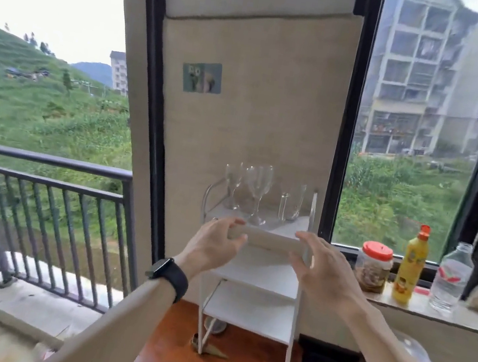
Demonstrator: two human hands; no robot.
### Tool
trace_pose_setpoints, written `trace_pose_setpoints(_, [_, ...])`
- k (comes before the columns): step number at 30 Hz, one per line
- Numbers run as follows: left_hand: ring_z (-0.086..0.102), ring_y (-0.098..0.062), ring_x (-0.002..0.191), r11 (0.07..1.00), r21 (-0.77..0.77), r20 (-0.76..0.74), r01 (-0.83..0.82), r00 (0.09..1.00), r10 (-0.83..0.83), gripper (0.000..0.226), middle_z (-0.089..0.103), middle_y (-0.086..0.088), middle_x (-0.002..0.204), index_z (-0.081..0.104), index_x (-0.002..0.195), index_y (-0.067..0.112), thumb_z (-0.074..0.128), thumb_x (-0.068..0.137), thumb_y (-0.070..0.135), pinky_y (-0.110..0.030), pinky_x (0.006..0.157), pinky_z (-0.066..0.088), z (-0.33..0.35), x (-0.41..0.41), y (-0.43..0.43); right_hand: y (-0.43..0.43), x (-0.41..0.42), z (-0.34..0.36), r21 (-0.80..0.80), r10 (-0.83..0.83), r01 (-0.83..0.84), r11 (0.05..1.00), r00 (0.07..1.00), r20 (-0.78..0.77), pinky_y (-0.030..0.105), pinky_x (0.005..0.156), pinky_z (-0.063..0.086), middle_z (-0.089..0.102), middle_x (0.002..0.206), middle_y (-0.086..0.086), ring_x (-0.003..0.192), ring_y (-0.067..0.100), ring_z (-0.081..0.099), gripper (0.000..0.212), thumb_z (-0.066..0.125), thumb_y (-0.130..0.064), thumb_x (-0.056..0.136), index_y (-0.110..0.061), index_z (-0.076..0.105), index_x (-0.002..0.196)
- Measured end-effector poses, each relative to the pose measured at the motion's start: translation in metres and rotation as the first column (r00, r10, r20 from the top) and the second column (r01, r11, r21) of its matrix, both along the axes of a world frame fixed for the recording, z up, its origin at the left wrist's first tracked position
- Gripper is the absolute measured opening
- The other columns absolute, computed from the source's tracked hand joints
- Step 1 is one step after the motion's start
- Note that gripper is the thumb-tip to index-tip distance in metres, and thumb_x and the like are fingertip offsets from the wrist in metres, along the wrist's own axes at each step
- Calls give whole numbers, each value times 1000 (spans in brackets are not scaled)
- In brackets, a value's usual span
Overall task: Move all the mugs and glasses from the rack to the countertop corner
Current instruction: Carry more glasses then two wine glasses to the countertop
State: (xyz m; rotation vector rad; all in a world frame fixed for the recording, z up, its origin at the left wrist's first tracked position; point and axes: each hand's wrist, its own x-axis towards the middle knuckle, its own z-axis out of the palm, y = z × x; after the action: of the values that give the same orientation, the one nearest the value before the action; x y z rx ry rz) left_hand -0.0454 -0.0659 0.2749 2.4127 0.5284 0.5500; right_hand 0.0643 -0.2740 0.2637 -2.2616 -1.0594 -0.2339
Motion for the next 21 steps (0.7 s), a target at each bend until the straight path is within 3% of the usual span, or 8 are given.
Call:
trace_pose_setpoints(3, [57, -16, 114, 981, -189, 60, 32, 998, -21, 51, 54, 2, 137, 48, 141, 26, 64, 93, 35, -33, 99, 48, 5, 46, 35, 44, 26, 8, 189, 3, 45, 981, 970, -243, 28, 101, 43, 55, 145, -5, 121, 13, 57, 52, 59, -33, 97, -21, 46, 146])
trace_pose_setpoints(5, [58, -13, 108, 953, -299, 123, 56, 992, -20, 51, 56, 4, 131, 49, 139, 25, 67, 92, 31, -26, 90, 46, 9, 74, 56, 73, 43, 14, 286, 1, 112, 952, 930, -368, 24, 95, 41, 55, 142, -7, 112, 8, 57, 52, 61, -31, 97, -19, 46, 146])
trace_pose_setpoints(8, [59, -12, 107, 903, -414, 182, 111, 983, -37, 48, 59, 5, 126, 50, 134, 28, 68, 90, 28, -22, 84, 43, 7, 110, 83, 109, 66, 16, 378, -3, 212, 901, 875, -485, 28, 97, 44, 56, 138, -7, 113, 8, 56, 51, 60, -33, 97, -19, 45, 144])
trace_pose_setpoints(11, [63, -19, 107, 864, -479, 163, 157, 983, -88, 55, 62, 6, 124, 49, 134, 30, 72, 85, 33, -33, 85, 50, 2, 134, 100, 134, 85, 13, 407, -63, 318, 856, 847, -528, 29, 94, 45, 61, 126, -7, 112, 12, 60, 42, 61, -36, 95, -20, 53, 133])
trace_pose_setpoints(14, [68, -17, 85, 826, -508, 185, 243, 968, -171, 52, 64, 5, 120, 50, 132, 25, 75, 86, 31, -29, 68, 51, 0, 144, 106, 149, 100, 14, 408, -104, 415, 813, 794, -598, 38, 95, 53, 67, 105, -4, 99, 17, 64, 34, 61, -38, 93, -16, 62, 120])
trace_pose_setpoints(17, [68, -16, 73, 793, -521, 219, 316, 947, -234, 43, 66, 2, 116, 53, 126, 21, 73, 89, 30, -29, 63, 54, 4, 150, 107, 161, 109, 17, 432, -26, 454, 779, 712, -701, 45, 93, 58, 63, 88, 2, 84, 18, 62, 40, 60, -41, 95, -4, 67, 110])
trace_pose_setpoints(21, [70, -19, 74, 737, -575, 262, 357, 933, -247, 38, 69, -4, 106, 55, 120, 17, 74, 89, 28, -32, 63, 56, 8, 155, 107, 168, 113, 17, 419, -20, 473, 775, 681, -732, 45, 91, 59, 78, 91, -6, 98, 17, 70, 39, 54, -48, 98, -15, 74, 99])
